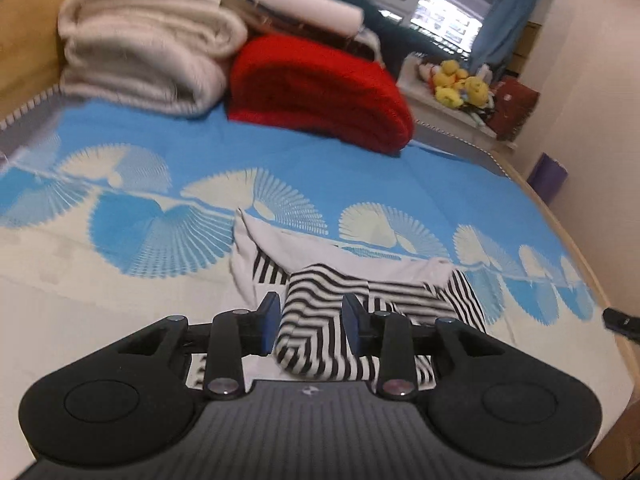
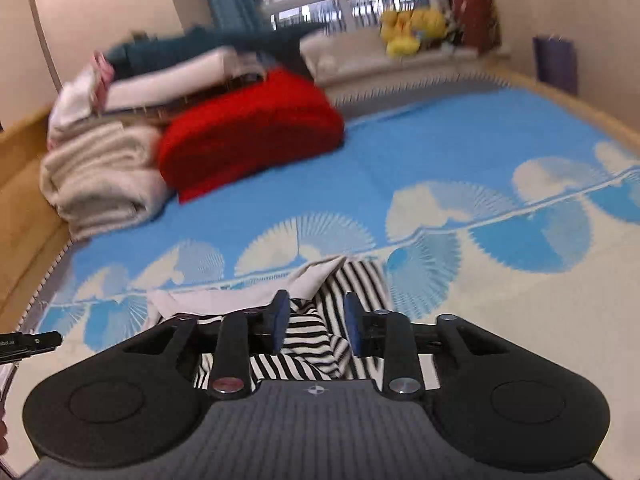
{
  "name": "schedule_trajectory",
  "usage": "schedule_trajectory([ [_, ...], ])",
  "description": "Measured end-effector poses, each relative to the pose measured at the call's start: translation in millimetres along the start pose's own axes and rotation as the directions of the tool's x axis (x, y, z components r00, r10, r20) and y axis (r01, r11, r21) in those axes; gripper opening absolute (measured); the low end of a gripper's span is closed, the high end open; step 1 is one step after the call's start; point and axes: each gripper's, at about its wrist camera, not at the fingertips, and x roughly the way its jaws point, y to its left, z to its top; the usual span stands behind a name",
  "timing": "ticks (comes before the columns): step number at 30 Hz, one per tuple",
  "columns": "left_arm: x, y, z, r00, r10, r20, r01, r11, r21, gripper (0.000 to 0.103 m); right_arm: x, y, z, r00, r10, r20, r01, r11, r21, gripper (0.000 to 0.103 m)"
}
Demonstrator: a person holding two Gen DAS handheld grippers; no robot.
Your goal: Fold small clothes
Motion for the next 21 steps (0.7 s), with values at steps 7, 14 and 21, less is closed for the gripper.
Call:
schedule_trajectory([
  [7, -78, 0, -79, 1.000, 0.019, -0.014, -0.018, 0.998, 0.067, 0.038, -70, -31, -72, 0.999, -0.044, 0.000, 0.044, 0.999, -0.005, 0.040],
  [14, -65, 26, -162, 0.988, 0.060, -0.141, -0.068, 0.996, -0.052, 0.038, -57, -66, -139, 0.974, -0.077, -0.212, 0.117, 0.976, 0.183, 0.040],
  [21, 1, 66, -194, 0.931, 0.022, -0.364, -0.122, 0.959, -0.254, 0.060, -24, -68, -163, 0.925, -0.111, -0.362, 0.180, 0.970, 0.162, 0.041],
])
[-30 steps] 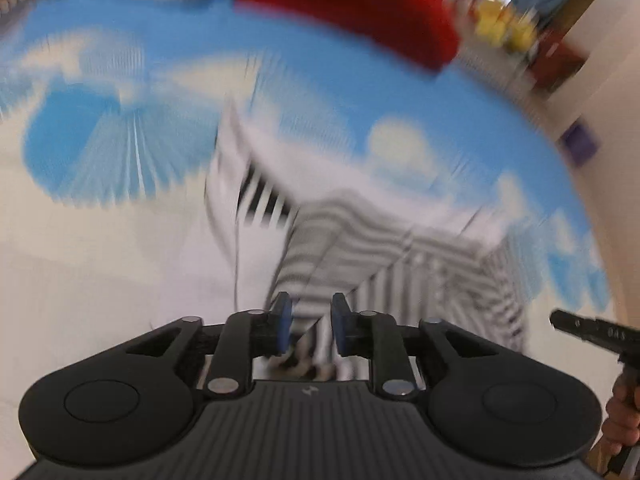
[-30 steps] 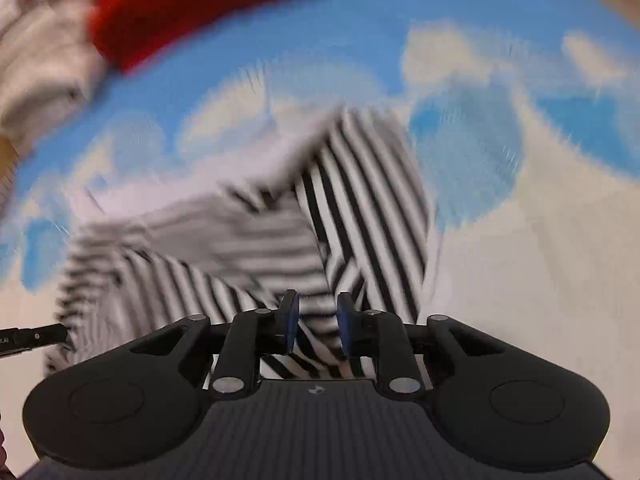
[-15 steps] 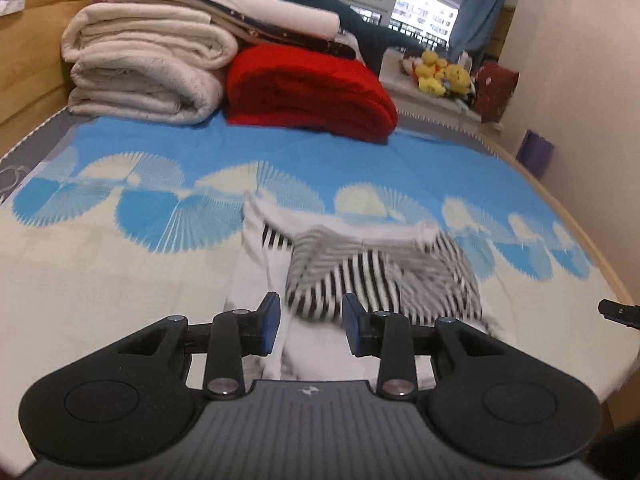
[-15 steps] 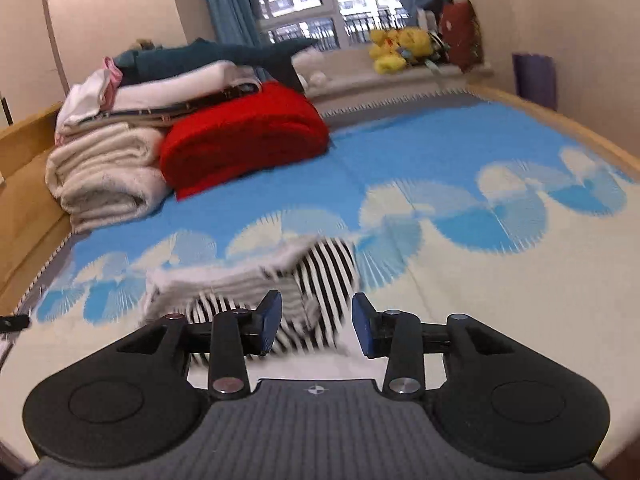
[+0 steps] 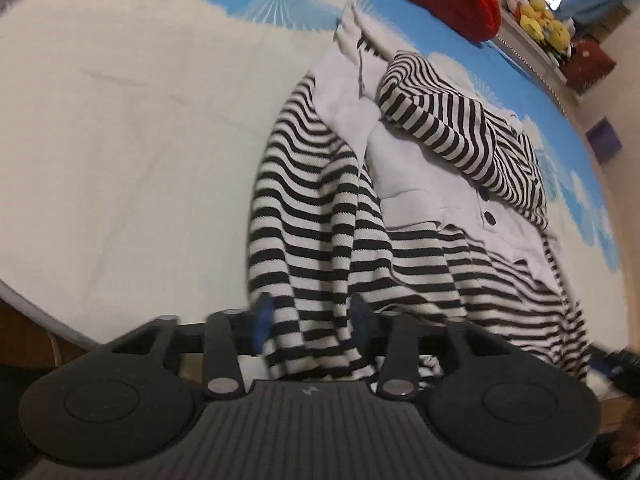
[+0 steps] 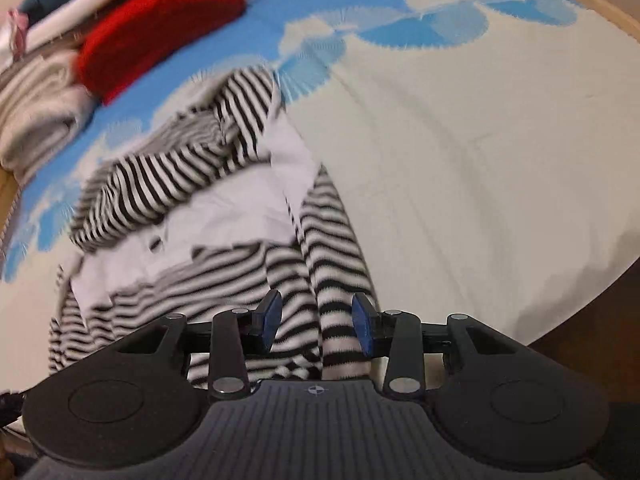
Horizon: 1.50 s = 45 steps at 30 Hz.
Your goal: Fold small clothes
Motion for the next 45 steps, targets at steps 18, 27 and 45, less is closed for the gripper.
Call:
schedule_trajectory([
  [18, 14, -11, -12, 0.966, 0.258, 0.011, -0.256, 0.955, 0.149, 0.004, 44, -3, -21, 0.983, -0.125, -0.134, 0.123, 0.992, -0.028, 0.042],
  [27, 5, 5, -1, 1.000, -0.025, 0.000, 0.025, 0.997, -0.071, 0.076, 44, -2, -19, 0.983, -0.121, -0.139, 0.119, 0.993, -0.019, 0.030],
  [45, 4, 1, -8, 0.999, 0.051, -0.007, -0.051, 0.999, 0.017, 0.020, 42, -4, -20, 0.986, -0.095, -0.137, 0.096, 0.995, 0.001, 0.020],
])
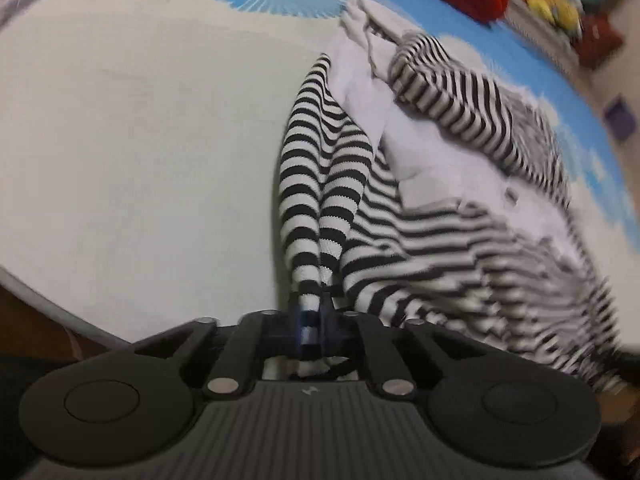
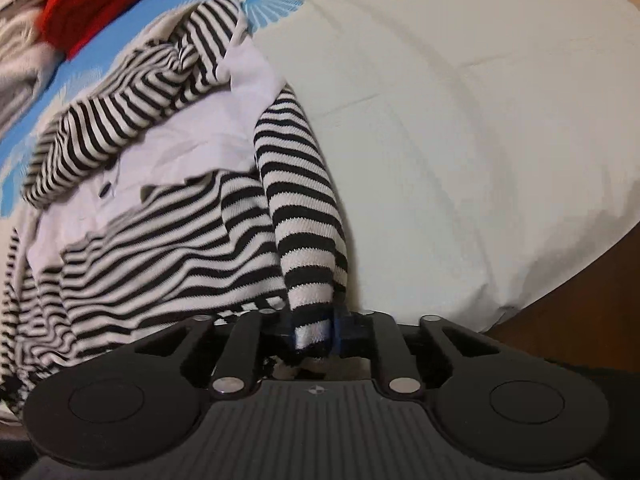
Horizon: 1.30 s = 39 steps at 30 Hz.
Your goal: Fold small clothes
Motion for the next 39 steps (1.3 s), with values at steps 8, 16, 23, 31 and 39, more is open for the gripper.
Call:
schedule_trajectory([
  [8, 5, 1, 5, 0.996, -0.083, -0.020, 0.081, 0.994, -0.078, 0.059, 5, 4, 1, 1.000, -0.029, -0.009, 0.029, 1.000, -0.006, 0.022],
  [16, 17, -28, -4, 0.999, 0.037, -0.003, -0.036, 0.994, 0.108, 0.018, 4, 8, -1, 1.000, -0.026, 0.008, 0.026, 0.999, -0.039, 0.010],
  [23, 5, -26, -5, 1.000, 0.014, 0.025, -0.017, 0.992, 0.123, 0.012, -7, 3, 1, 0.999, 0.015, 0.050, -0.014, 1.000, -0.012, 0.007],
  [31, 14, -19, -8, 0.999, 0.005, -0.048, 0.000, 0.995, 0.101, 0.041, 5, 6, -2, 0.999, -0.032, -0.007, 0.031, 0.999, -0.024, 0.023],
  [39, 16, -31, -11, 0.999, 0.038, -0.018, -0.034, 0.983, 0.178, 0.021, 5, 10, -4, 0.999, -0.037, 0.002, 0.037, 0.998, -0.050, 0.013],
])
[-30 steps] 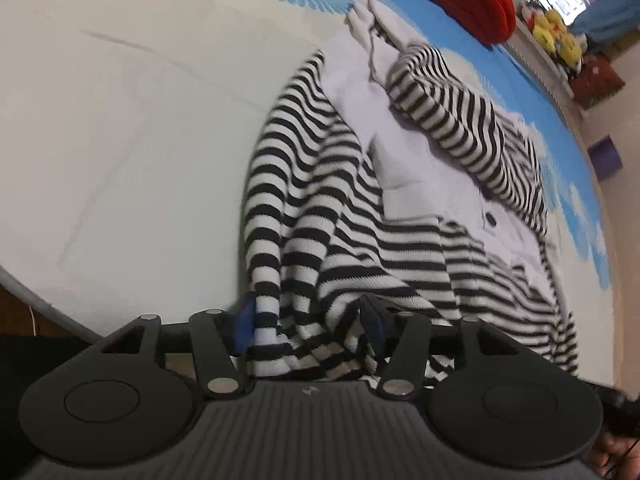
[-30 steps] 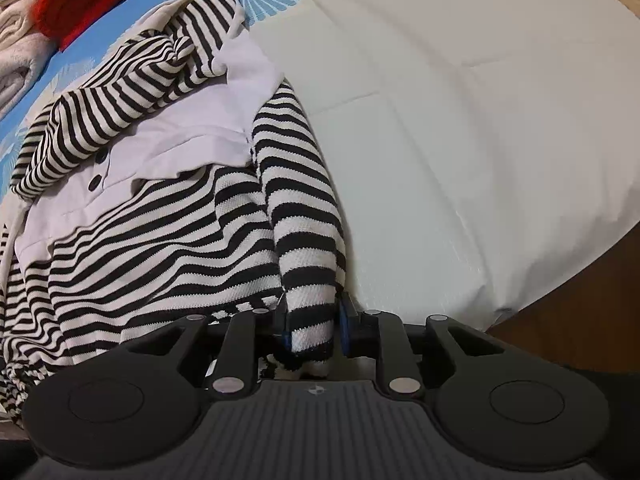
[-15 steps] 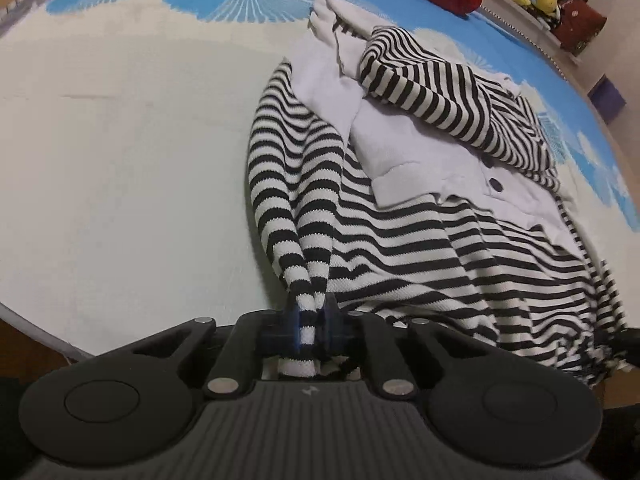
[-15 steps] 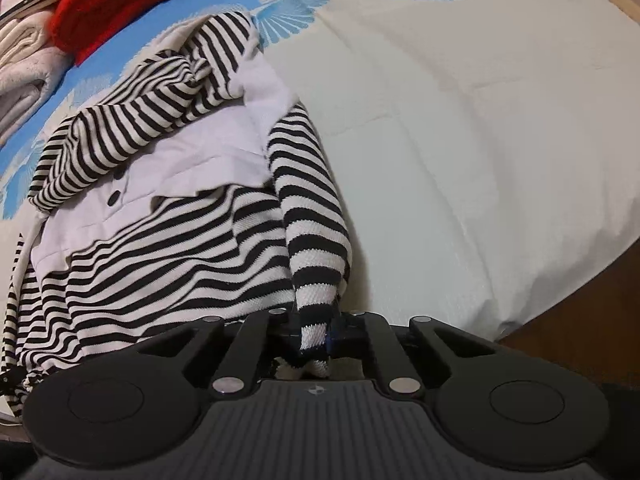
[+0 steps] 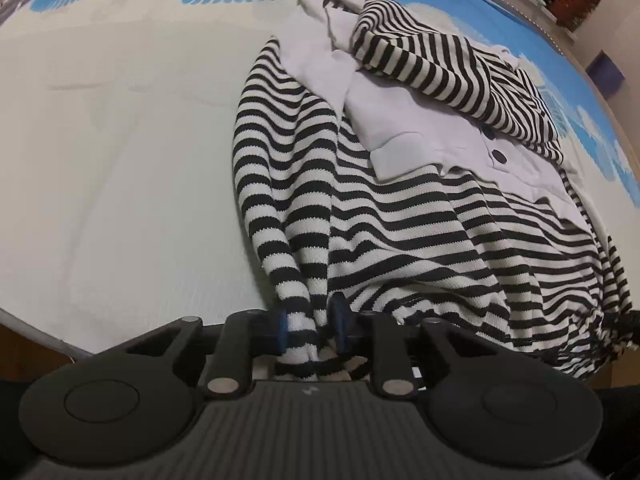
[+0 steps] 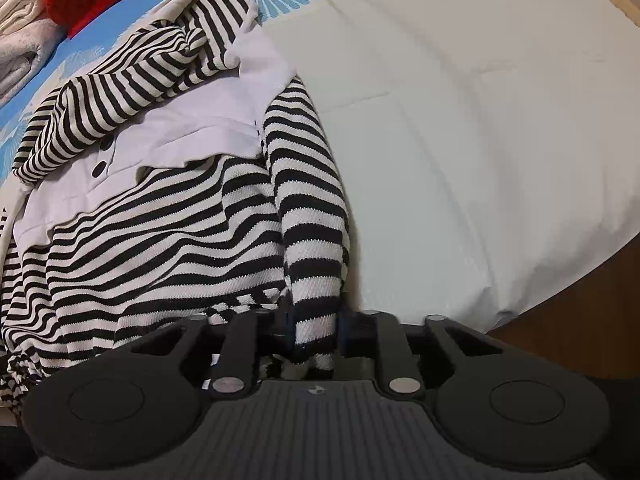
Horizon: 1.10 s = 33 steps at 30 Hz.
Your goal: Fold small clothes
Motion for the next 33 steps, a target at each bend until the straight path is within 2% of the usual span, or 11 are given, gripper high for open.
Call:
schedule_trajectory([
  [11, -5, -6, -2, 1.000, 0.006, 0.031, -0.008, 0.998, 0.058, 0.010, -8, -2, 0, 0.999, 0.016, 0.050, -0.017, 1.000, 0.010, 0.008],
  [15, -19, -9, -1, 0.997, -0.006, 0.076, 0.000, 0.997, 0.080, 0.009, -19, -3, 1, 0.994, 0.035, 0.102, -0.037, 0.999, 0.017, 0.007],
  [19, -59, -15, 6, 0.990, -0.063, 0.125, 0.044, 0.989, 0.144, 0.008, -50, -9, 7, 0.978, 0.092, 0.189, -0.101, 0.994, 0.035, 0.006],
  [22, -102, -16, 13, 0.981, -0.113, 0.158, 0.079, 0.976, 0.205, 0.008, -88, -18, 14, 0.953, 0.173, 0.250, -0.188, 0.981, 0.039, 0.006],
  [26, -159, -3, 12, 0.957, -0.246, 0.155, 0.216, 0.958, 0.190, 0.008, -147, -24, 15, 0.928, 0.231, 0.291, -0.249, 0.968, 0.025, 0.006],
  [28, -180, 3, 7, 0.948, -0.281, 0.148, 0.252, 0.949, 0.186, 0.008, -177, -27, 8, 0.913, 0.259, 0.316, -0.276, 0.961, 0.008, 0.006],
  [30, -188, 5, 5, 0.946, -0.293, 0.140, 0.265, 0.946, 0.185, 0.008, -198, -30, -1, 0.905, 0.271, 0.329, -0.287, 0.958, 0.002, 0.006],
  [33, -177, 9, 18, 0.942, -0.317, 0.114, 0.300, 0.943, 0.142, 0.009, -203, -35, -5, 0.910, 0.268, 0.318, -0.294, 0.955, 0.036, 0.006],
])
